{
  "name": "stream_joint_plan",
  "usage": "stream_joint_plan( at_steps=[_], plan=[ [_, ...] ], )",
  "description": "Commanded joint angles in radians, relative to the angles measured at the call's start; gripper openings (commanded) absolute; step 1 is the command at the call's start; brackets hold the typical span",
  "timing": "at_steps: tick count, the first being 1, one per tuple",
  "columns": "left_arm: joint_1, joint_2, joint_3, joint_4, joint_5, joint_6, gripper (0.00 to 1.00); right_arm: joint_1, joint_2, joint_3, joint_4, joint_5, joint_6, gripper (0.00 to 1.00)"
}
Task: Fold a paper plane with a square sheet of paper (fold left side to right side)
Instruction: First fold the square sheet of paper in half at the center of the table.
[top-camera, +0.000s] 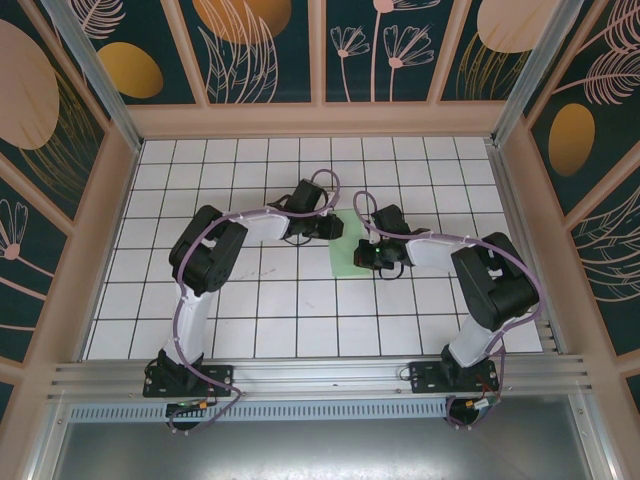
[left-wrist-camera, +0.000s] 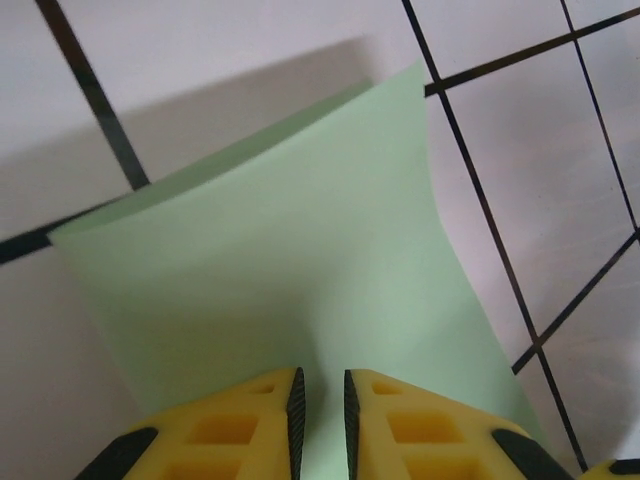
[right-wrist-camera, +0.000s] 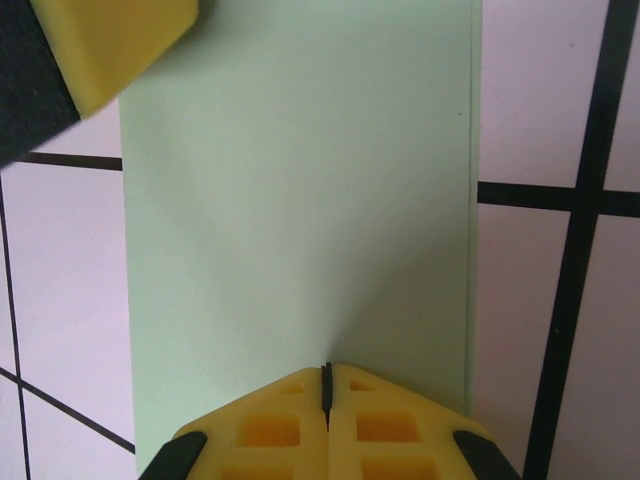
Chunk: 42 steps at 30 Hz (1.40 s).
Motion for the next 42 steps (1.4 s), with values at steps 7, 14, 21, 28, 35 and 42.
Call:
stream_joint_plan(
  at_steps=[7, 14, 21, 28, 35, 42],
  plan=[
    [0.084, 0.062, 0.077, 0.033, -0.062, 0.048, 0.23, 0.002, 0.026, -0.025, -0.172, 0.059, -0.030, 0.00],
    [0.139, 0.111, 0.147, 0.042, -0.030, 0.039, 0.24, 0.002, 0.021, -0.036, -0.164, 0.050, -0.023, 0.00],
    [0.153, 0.059, 0.132, 0.074, 0.009, 0.044, 0.22, 0.005, 0.024, -0.036, -0.156, 0.049, -0.018, 0.00],
    [0.115, -0.225, -0.182, 0.264, 0.094, -0.035, 0.20, 0.009, 0.037, -0.030, -0.144, 0.054, -0.014, 0.00],
    [-0.003, -0.258, -0.287, 0.270, 0.143, -0.084, 0.21, 0.013, 0.047, -0.032, -0.146, 0.060, -0.017, 0.00],
    [-0.047, -0.186, -0.307, 0.308, 0.144, -0.125, 0.20, 0.014, 0.043, -0.028, -0.149, 0.062, -0.015, 0.00]
  ],
)
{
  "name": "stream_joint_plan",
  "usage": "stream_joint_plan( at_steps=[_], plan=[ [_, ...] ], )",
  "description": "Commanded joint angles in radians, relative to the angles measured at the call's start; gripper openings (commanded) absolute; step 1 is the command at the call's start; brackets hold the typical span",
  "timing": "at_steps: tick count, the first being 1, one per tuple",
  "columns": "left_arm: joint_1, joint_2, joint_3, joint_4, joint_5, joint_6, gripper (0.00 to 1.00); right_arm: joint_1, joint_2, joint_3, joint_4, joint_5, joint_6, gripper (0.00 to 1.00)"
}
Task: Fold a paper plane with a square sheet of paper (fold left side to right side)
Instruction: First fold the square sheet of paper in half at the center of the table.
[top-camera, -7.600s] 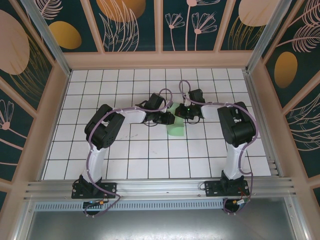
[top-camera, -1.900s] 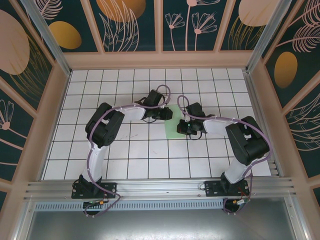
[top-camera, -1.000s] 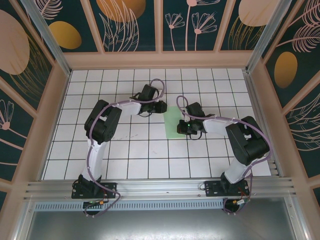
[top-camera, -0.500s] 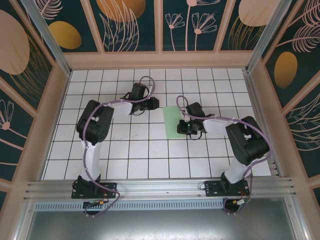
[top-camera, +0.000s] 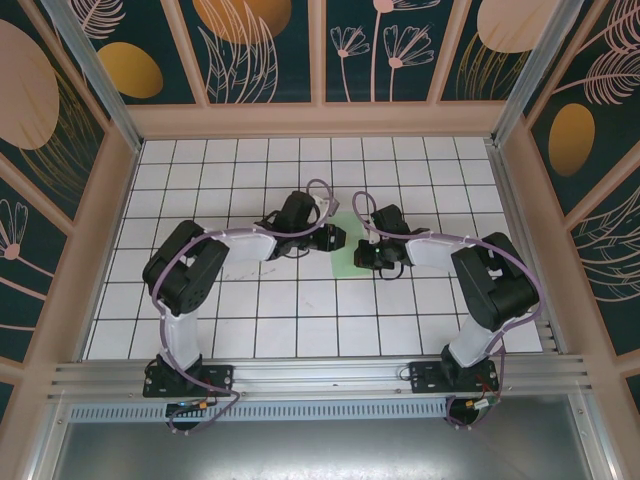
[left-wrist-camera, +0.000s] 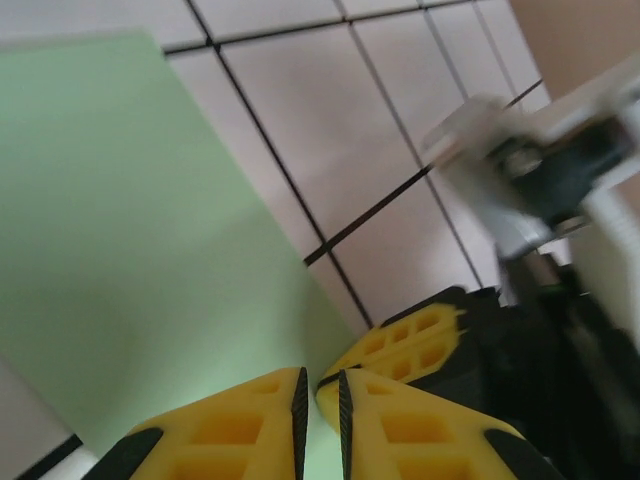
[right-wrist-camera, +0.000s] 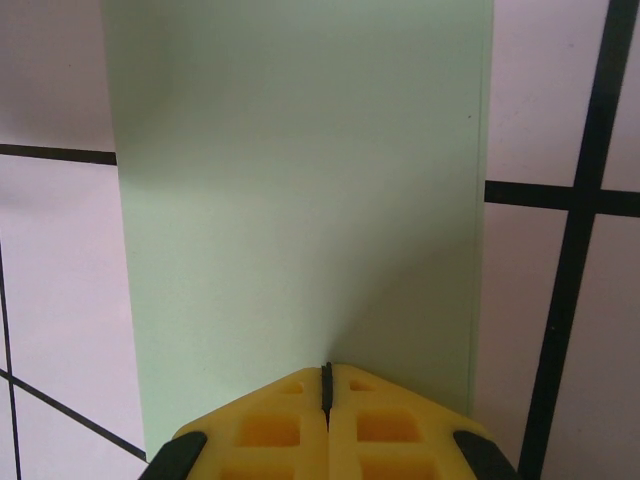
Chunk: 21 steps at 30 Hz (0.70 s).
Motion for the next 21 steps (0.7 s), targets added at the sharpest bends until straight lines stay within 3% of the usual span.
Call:
stream_joint_plan(
  at_steps=[1, 8, 21],
  plan=[
    [0.006, 0.040, -0.007, 0.045, 0.014, -0.034, 0.20, 0.010, 0.043, -0.030, -0.140, 0.055, -0.002, 0.00],
    [0.006, 0.101, 0.008, 0.046, 0.004, -0.027, 0.20, 0.013, 0.048, -0.028, -0.144, 0.059, -0.001, 0.00],
    [0.010, 0.128, 0.045, -0.038, -0.191, 0.018, 0.21, 0.014, 0.051, -0.034, -0.176, 0.072, -0.016, 0.00]
  ],
)
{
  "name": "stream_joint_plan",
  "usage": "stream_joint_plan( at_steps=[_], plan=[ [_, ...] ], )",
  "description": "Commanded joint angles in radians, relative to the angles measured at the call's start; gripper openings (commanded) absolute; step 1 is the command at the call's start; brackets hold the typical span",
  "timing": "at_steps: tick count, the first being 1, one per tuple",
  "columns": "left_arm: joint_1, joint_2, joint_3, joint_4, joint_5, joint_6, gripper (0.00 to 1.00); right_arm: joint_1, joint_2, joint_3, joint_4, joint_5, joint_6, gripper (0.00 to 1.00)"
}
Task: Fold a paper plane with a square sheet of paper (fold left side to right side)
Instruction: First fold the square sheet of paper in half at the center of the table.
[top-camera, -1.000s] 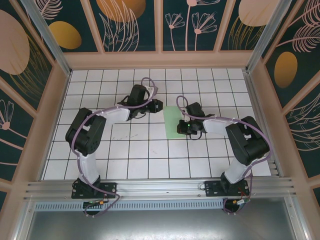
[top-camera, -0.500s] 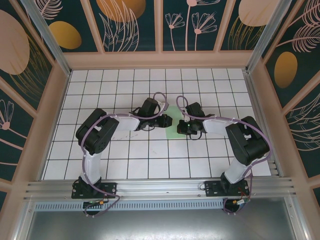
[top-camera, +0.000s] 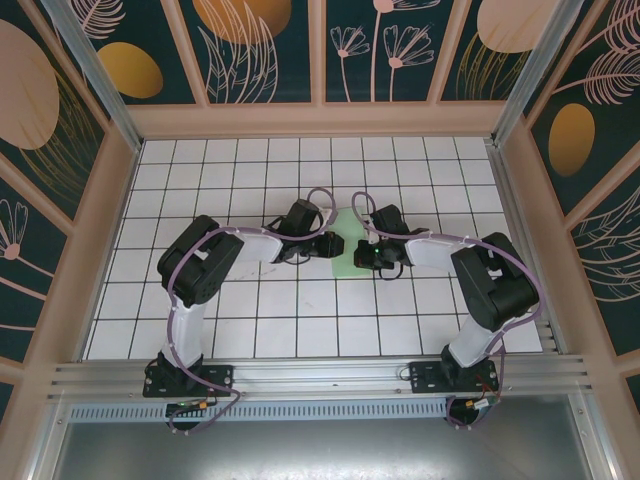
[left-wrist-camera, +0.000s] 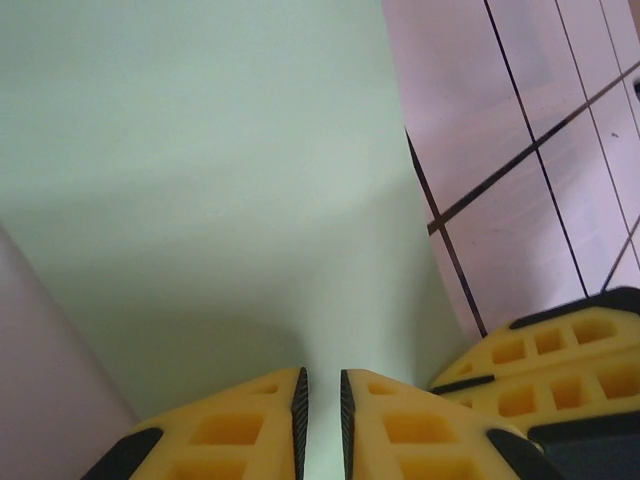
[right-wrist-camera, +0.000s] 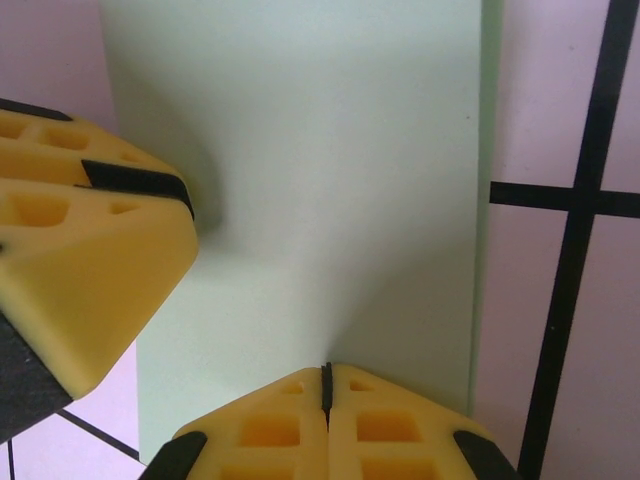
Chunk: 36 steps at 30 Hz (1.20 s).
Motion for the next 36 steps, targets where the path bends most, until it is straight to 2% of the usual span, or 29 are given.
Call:
stream_joint_plan(
  at_steps=[1, 9, 19, 25, 27, 32, 36],
  plan=[
    [0.016, 0.035, 0.049, -0.068, -0.141, 0.047, 0.22, 0.009, 0.050, -0.037, -0.173, 0.057, -0.013, 0.00],
    [0.057, 0.061, 0.108, -0.078, -0.170, 0.058, 0.23, 0.010, 0.037, -0.052, -0.169, 0.049, -0.007, 0.00],
    [0.139, 0.128, 0.223, -0.077, -0.126, 0.073, 0.24, 0.016, 0.012, -0.086, -0.145, 0.030, 0.015, 0.00],
    [0.155, 0.042, 0.203, -0.085, -0.136, 0.095, 0.26, 0.015, -0.018, -0.072, -0.096, -0.005, 0.026, 0.01],
    [0.155, -0.020, 0.151, -0.069, -0.133, 0.091, 0.26, 0.015, -0.050, -0.060, -0.051, -0.028, 0.036, 0.04],
    [0.152, -0.149, 0.012, -0.033, -0.057, 0.045, 0.29, 0.002, -0.177, -0.054, 0.072, -0.058, 0.065, 0.23],
    [0.137, -0.207, -0.092, 0.033, 0.029, -0.040, 0.32, -0.064, -0.302, -0.096, 0.143, -0.057, 0.085, 0.40]
  ],
)
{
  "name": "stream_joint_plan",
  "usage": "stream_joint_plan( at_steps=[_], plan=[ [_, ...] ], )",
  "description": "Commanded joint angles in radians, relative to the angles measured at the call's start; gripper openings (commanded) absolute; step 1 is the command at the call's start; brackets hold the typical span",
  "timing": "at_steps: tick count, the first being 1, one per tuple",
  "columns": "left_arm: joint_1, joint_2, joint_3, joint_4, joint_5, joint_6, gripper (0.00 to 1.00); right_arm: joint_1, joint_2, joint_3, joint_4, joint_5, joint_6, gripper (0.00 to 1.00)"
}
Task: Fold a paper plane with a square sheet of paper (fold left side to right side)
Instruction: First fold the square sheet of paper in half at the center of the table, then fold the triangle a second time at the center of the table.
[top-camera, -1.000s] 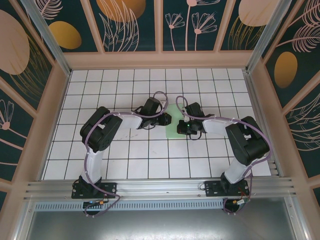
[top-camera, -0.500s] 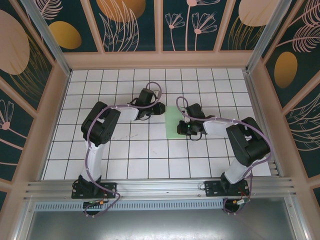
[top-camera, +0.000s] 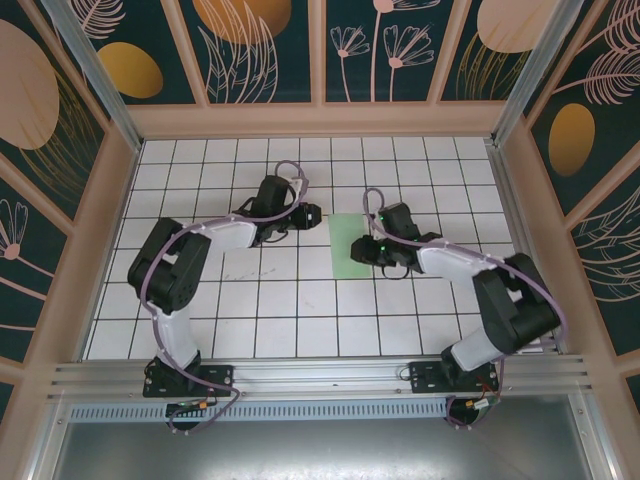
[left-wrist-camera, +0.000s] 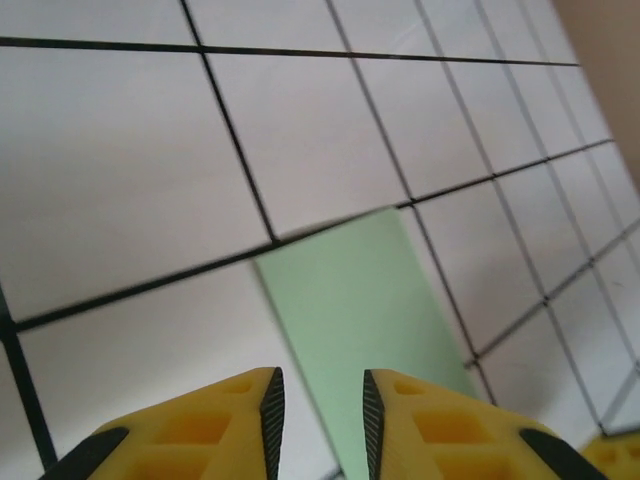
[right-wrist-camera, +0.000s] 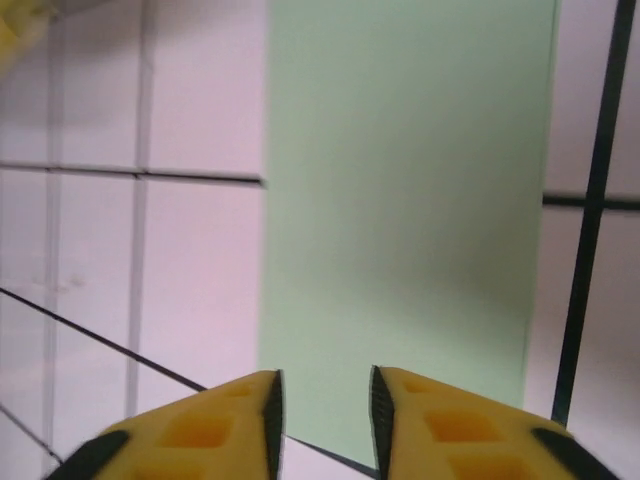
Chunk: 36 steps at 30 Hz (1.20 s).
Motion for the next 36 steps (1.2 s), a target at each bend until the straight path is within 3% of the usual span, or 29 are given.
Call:
stream_joint_plan(
  at_steps=[1, 5, 10, 12, 20, 28, 34, 36],
  plan=[
    [-0.021, -0.034, -0.078, 0.077, 0.093, -0.088, 0.32, -0.061, -0.121, -0.049, 0.096, -0.005, 0.028, 0.44],
    [-0.056, 0.010, -0.083, 0.137, 0.155, -0.148, 0.32, -0.156, -0.242, -0.143, 0.161, 0.018, 0.066, 0.62],
    [-0.070, 0.092, -0.004, 0.090, 0.150, -0.132, 0.32, -0.284, -0.364, -0.299, 0.305, -0.060, 0.196, 0.92],
    [-0.070, 0.118, 0.027, 0.065, 0.130, -0.120, 0.31, -0.310, -0.394, -0.340, 0.321, -0.069, 0.218, 0.99],
    [-0.070, 0.237, 0.159, -0.014, 0.071, -0.088, 0.30, -0.329, -0.421, -0.374, 0.265, -0.078, 0.207, 0.99],
    [-0.070, 0.286, 0.172, -0.045, 0.048, -0.082, 0.30, -0.328, -0.360, -0.288, 0.147, -0.106, 0.148, 0.99],
    [-0.070, 0.296, 0.162, -0.052, 0.044, -0.071, 0.27, -0.324, -0.176, -0.149, 0.046, -0.209, 0.096, 0.87],
    [-0.070, 0.293, 0.155, -0.048, 0.044, -0.071, 0.26, -0.319, -0.101, -0.110, 0.052, -0.275, 0.087, 0.79]
  ],
)
